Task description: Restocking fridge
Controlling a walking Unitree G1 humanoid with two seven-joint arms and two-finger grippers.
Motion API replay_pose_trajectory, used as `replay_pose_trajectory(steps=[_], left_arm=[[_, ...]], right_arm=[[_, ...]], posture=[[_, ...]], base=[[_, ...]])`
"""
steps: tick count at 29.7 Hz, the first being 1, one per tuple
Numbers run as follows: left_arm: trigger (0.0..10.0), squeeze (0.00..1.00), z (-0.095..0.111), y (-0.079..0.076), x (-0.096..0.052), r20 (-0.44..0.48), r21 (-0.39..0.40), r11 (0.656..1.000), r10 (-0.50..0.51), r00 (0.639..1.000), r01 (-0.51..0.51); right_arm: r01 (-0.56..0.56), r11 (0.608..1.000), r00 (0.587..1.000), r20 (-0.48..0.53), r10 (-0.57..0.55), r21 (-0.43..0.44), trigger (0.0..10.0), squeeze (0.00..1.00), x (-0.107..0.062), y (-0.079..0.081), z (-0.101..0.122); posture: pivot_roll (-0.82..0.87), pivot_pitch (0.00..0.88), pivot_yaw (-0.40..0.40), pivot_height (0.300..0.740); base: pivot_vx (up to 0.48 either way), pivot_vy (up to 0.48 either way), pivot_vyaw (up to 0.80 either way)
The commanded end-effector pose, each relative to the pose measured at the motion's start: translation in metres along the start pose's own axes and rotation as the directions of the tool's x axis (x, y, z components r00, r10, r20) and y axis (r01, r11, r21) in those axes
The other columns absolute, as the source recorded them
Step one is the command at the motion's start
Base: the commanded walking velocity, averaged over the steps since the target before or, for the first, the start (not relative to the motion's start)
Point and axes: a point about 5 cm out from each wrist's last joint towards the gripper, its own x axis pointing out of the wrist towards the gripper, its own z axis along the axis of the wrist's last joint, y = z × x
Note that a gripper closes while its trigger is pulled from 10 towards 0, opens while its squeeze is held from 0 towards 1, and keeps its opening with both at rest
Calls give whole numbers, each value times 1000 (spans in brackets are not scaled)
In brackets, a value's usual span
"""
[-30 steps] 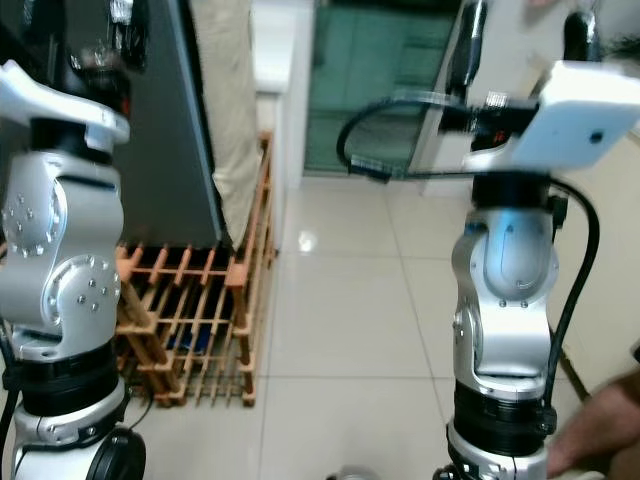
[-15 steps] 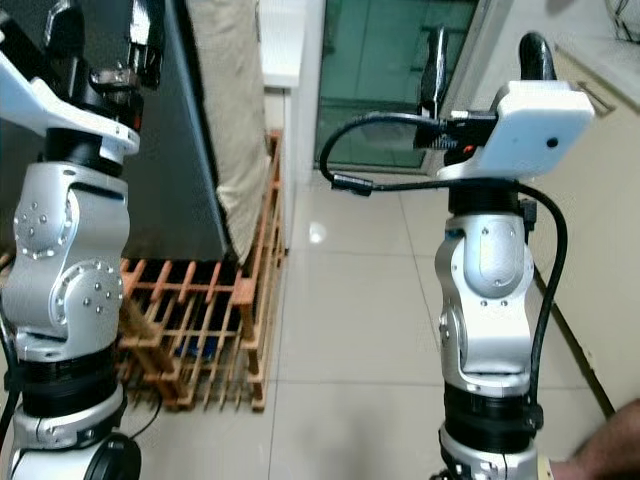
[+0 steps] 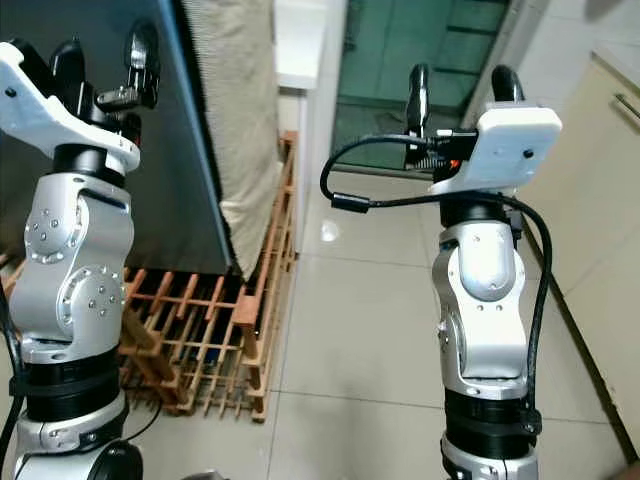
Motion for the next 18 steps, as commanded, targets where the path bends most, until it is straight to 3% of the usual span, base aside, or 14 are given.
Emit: replay_pose_trajectory(steps=[1,8,10,18], left_arm=[[10000,0,-11,-4,-6,-91,1,999,-52,995,52],[10000,0,-28,-14,-16,-218,-41,989,-145,965,140],[10000,0,-46,-12,-21,-297,-54,992,-129,946,118],[10000,0,-54,-17,-24,-338,-76,988,-153,928,135]], right_arm=[[21,1000,999,-34,-21,2,10000,0,-3,-5,-6],[37,999,990,-133,-33,28,10000,0,-12,-10,-27],[45,998,977,-208,-36,36,10000,0,-20,-13,-43],[44,999,958,-283,-41,5,10000,0,-34,-16,-59]], posture=[[-93,0,-22,740],[-92,0,-23,740],[-100,0,-18,740],[-116,0,-3,740]], base=[[0,0,0],[0,0,0],[0,0,0],[0,0,0]])
